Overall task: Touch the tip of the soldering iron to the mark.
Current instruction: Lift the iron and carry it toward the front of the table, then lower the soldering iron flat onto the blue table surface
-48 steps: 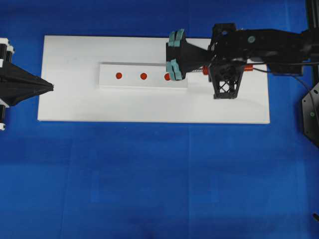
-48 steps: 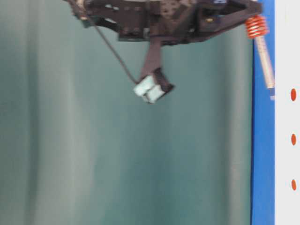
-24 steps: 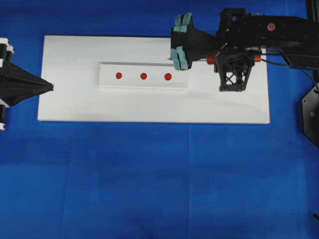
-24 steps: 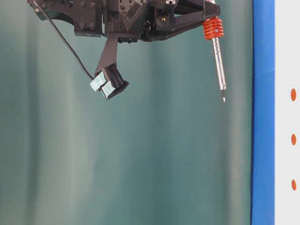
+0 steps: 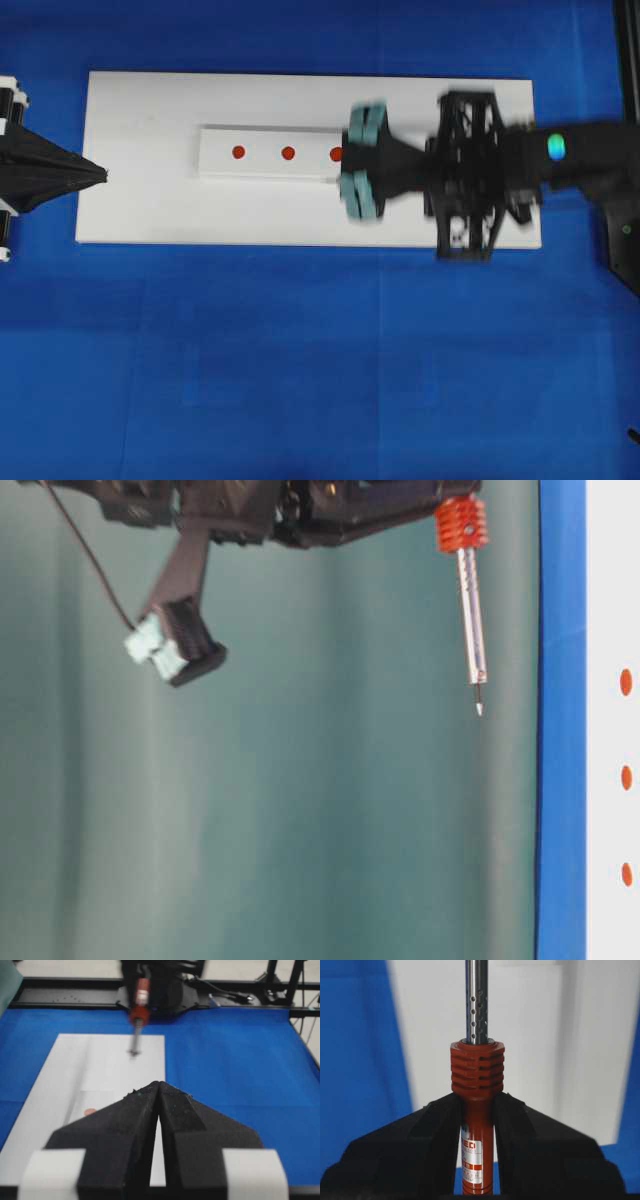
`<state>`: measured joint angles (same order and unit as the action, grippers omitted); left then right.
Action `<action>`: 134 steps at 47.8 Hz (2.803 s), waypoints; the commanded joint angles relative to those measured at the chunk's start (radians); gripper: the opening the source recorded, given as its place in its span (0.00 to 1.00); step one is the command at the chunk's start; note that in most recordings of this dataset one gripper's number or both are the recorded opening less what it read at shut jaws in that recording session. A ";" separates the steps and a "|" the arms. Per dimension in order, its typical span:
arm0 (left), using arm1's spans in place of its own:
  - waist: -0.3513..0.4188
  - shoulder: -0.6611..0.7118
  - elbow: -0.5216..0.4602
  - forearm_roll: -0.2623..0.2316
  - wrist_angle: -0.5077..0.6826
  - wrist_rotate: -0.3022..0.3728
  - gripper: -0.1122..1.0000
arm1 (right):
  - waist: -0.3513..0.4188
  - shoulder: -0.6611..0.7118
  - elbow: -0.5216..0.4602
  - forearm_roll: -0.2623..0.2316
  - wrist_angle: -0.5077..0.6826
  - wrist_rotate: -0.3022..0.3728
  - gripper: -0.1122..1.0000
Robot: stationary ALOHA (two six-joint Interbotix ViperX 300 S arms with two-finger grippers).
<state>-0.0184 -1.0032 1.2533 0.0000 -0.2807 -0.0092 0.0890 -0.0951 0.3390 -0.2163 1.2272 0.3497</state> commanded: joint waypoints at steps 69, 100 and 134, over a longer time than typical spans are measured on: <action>0.000 0.000 -0.009 0.002 -0.021 -0.025 0.10 | 0.224 0.253 -0.311 -0.032 -0.153 0.187 0.16; 0.000 -0.021 -0.011 0.002 -0.002 -0.023 0.10 | 0.204 0.339 -0.324 -0.017 -0.278 0.189 0.16; 0.000 -0.021 -0.009 0.002 0.003 -0.023 0.10 | 0.196 0.477 -0.146 0.098 -0.732 0.187 0.16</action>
<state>-0.0184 -1.0278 1.2533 0.0015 -0.2730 -0.0337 0.2777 0.3942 0.1994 -0.1227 0.5200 0.5384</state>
